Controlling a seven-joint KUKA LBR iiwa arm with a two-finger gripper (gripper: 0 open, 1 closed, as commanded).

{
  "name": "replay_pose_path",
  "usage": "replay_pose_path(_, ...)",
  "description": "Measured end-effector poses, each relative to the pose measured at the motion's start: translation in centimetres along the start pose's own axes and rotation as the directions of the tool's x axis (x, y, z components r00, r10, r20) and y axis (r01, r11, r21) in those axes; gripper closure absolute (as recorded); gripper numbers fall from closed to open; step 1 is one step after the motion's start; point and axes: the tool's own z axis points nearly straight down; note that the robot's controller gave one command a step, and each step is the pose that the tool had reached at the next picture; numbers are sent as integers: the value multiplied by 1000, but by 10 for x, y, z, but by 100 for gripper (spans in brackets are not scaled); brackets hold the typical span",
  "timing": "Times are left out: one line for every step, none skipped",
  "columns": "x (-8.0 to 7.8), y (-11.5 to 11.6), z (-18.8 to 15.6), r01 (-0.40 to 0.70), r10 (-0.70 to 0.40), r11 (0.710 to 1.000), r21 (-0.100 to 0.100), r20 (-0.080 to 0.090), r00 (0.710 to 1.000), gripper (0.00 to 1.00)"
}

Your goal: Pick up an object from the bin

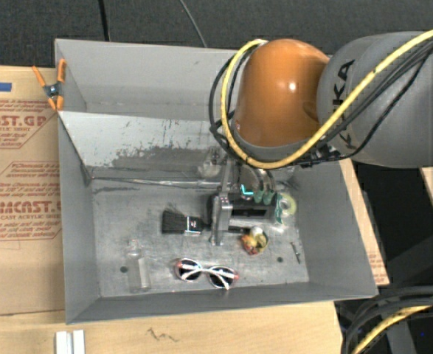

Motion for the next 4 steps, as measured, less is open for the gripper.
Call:
replay_pose_path(-2, -1, -4, -1, 1, 1000, -1, 8, 1000, 0)
replay_pose_path(-19, 0, 60, -45, 45, 999, -2, 14, 999, 0)
replay_pose_path(-43, -4, 73, -6, 6, 1000, 0, 4, 1000, 0)
replay_pose_path(-42, 1, 103, -309, 309, 951, -3, 8, 951, 0)
